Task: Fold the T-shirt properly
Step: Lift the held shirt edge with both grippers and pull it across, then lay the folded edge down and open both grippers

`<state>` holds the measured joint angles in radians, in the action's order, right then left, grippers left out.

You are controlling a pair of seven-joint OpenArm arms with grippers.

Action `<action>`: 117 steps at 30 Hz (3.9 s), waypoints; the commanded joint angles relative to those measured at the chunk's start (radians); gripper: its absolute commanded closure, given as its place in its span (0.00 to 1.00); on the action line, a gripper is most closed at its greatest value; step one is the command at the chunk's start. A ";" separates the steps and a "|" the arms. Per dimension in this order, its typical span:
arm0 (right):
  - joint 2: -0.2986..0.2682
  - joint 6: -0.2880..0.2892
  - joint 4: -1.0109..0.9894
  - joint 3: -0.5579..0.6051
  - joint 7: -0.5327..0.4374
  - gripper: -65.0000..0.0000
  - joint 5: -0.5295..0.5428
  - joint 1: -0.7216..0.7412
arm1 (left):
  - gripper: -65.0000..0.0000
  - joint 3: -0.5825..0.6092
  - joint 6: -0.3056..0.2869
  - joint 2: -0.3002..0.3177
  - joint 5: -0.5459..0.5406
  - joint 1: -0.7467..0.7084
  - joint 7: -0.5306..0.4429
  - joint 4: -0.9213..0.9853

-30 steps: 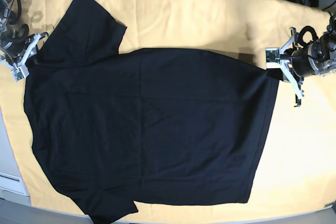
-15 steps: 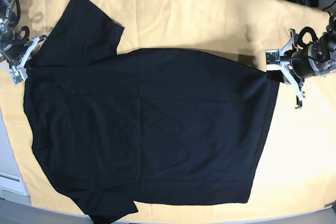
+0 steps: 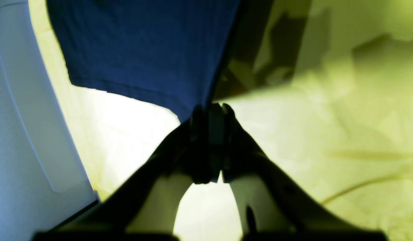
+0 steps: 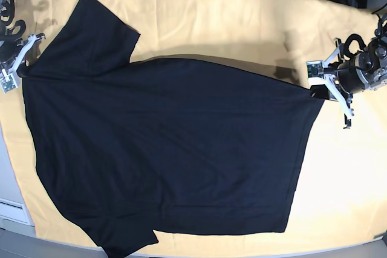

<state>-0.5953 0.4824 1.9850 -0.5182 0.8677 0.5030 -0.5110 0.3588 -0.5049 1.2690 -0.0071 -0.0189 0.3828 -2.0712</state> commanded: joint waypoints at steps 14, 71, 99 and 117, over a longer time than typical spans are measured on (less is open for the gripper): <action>-0.020 0.057 0.018 -0.093 0.001 1.00 0.077 -0.057 | 1.00 -0.013 0.036 0.108 0.006 0.013 0.205 -0.173; 0.002 0.096 0.195 -0.340 0.032 1.00 0.181 -0.394 | 1.00 -0.013 -0.193 0.200 -0.632 0.014 0.679 -0.285; -0.007 0.074 -0.071 -0.003 -0.138 1.00 -0.008 0.114 | 1.00 -0.013 0.087 -0.125 -0.102 0.166 0.115 0.100; -0.046 0.099 -0.229 0.003 -0.201 1.00 0.021 0.223 | 1.00 -0.013 0.087 -0.175 -0.098 0.186 0.005 0.209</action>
<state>-0.6147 0.5884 1.7439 -0.5045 0.6872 0.5179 -0.2951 0.3599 -0.4282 1.0718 -0.1089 0.1471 0.4061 -1.8549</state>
